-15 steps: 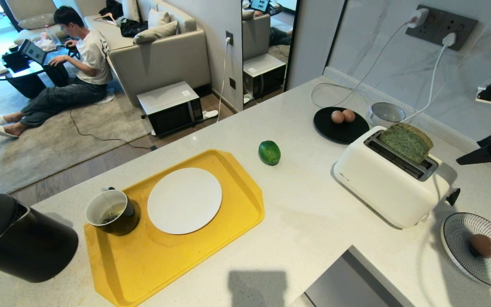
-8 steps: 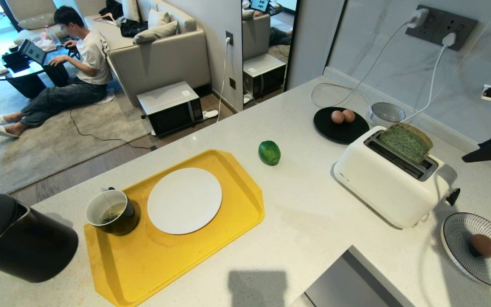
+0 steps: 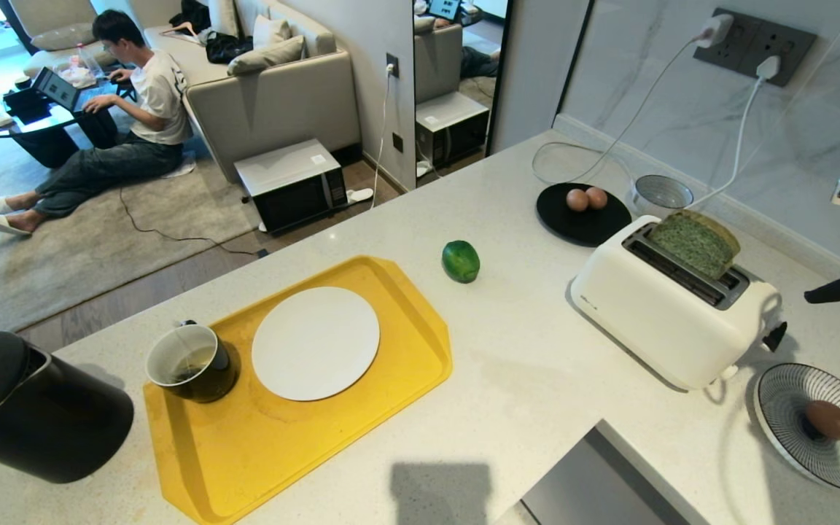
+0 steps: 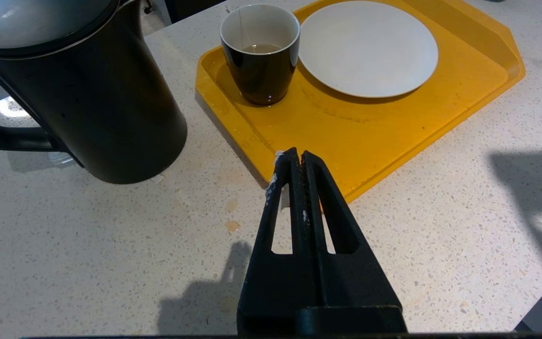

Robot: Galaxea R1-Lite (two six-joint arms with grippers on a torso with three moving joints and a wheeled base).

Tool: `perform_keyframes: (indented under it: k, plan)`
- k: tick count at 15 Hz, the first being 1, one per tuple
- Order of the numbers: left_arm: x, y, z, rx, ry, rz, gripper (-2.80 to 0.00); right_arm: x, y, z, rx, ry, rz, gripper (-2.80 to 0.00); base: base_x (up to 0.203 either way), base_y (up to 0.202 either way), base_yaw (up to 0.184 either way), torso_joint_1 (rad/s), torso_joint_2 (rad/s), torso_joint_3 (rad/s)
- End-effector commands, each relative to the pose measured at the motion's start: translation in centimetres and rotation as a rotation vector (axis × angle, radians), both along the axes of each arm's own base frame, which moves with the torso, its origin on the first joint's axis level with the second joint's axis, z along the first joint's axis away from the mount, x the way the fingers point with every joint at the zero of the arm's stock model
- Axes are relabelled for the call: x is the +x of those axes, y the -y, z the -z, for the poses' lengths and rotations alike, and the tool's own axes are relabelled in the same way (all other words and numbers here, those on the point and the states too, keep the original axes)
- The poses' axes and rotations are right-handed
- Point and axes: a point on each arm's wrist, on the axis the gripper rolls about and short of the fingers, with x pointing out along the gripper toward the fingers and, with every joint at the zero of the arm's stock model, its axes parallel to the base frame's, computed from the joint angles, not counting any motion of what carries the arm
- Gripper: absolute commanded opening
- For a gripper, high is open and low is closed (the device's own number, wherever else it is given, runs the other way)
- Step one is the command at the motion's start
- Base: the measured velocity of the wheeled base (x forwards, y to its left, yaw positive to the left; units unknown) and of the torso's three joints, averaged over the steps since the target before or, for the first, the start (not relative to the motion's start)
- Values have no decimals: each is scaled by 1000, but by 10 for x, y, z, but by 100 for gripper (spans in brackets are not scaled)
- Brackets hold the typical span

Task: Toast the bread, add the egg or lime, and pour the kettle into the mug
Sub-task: Use a bread toaster

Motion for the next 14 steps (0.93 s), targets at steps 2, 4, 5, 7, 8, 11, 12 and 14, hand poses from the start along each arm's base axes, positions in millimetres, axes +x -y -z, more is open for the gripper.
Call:
perform_keyframes:
  k: [2,4,5,7,8,11,12,14]
  plan:
    - [0,0,0,0,-2,0,-280,-1,3,12,21,-29,-4,-280,0,0,0,0,0,0]
    - [0,0,0,0,-2,0,-280,1,4,17,30,-49,-3,-280,0,0,0,0,0,0]
    - [0,0,0,0,-2,0,-280,3,4,22,36,-64,-5,-280,0,0,0,0,0,0]
    - [0,0,0,0,-2,0,-280,8,5,29,45,-90,-8,-280,0,0,0,0,0,0]
    - [0,0,0,0,-2,0,-280,10,6,33,47,-100,-12,-280,0,0,0,0,0,0]
    - [0,0,0,0,-2,0,-280,19,9,43,56,-127,-14,-280,0,0,0,0,0,0]
    - [0,0,0,0,-2,0,-280,19,9,44,58,-133,-14,-280,0,0,0,0,0,0]
    - [0,0,0,0,-2,0,-280,22,9,48,62,-142,-19,-280,0,0,0,0,0,0]
